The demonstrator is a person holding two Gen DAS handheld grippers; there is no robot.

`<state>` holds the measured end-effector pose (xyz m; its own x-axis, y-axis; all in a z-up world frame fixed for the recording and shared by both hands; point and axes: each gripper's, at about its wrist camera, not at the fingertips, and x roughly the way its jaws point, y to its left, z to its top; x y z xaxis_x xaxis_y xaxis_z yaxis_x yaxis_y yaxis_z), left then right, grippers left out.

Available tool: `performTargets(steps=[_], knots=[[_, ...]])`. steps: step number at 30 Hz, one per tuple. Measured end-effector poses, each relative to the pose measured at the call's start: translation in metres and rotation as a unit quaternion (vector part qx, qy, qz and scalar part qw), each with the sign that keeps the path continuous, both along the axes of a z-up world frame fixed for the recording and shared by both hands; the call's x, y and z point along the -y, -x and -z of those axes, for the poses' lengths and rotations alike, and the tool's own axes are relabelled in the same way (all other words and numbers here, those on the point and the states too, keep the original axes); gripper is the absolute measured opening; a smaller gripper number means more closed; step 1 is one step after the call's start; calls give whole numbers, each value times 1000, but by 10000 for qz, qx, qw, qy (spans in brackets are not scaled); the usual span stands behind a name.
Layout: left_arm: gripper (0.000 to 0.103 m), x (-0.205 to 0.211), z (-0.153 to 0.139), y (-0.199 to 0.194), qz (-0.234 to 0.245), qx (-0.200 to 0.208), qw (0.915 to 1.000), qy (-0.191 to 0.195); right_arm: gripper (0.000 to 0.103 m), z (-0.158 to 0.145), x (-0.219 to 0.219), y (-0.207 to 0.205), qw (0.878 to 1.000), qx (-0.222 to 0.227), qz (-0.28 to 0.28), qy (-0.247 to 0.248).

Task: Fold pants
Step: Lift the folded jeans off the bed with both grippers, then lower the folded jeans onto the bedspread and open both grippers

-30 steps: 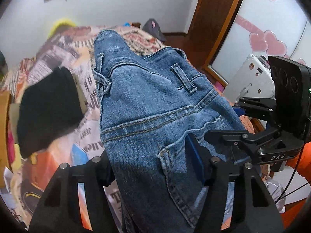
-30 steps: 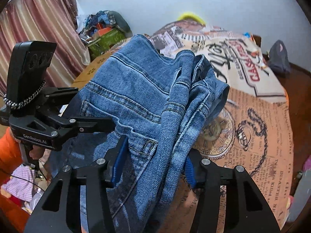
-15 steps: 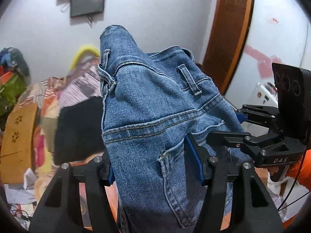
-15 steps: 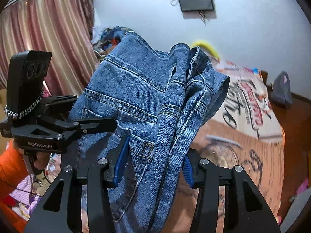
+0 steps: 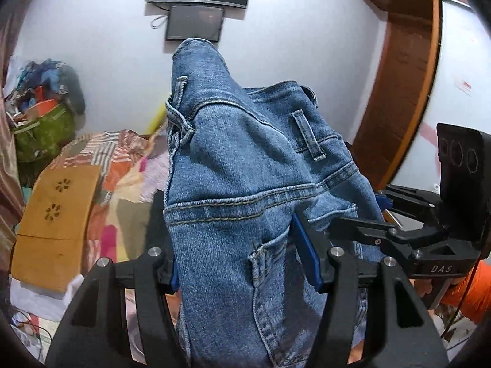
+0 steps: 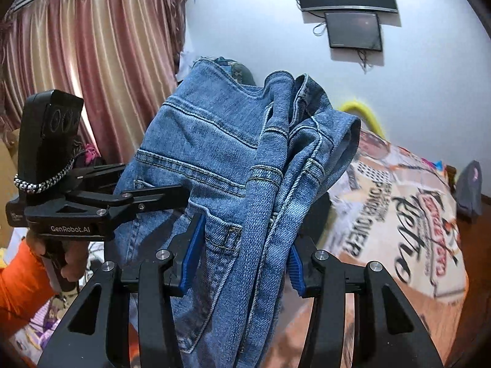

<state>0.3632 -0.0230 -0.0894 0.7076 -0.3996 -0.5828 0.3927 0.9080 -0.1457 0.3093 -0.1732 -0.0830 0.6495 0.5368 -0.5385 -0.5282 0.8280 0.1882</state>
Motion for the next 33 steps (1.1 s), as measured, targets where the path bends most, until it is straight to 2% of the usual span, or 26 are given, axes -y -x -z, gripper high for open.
performTargets(steps=[5, 11, 21, 24, 29, 33], knots=[[60, -22, 9, -48, -153, -98, 9998, -12, 44, 8, -25, -37, 9999, -95, -62, -36], [60, -31, 33, -106, -232, -218, 9995, -84, 44, 25, -43, -87, 9998, -182, -6, 75], [60, -36, 115, -212, -316, -947, 9947, 234, 44, 75, -56, -160, 9974, -552, 139, 432], [60, -32, 140, -232, -284, -1147, 9925, 304, 44, 96, -53, -179, 9961, -721, 213, 470], [60, -26, 188, -256, -223, -1580, 9871, 94, 44, 141, -45, -203, 9903, -1240, 273, 572], [60, -29, 199, -261, -378, -1671, 9852, 9, 48, 159, -35, -209, 9851, -1614, 411, 425]])
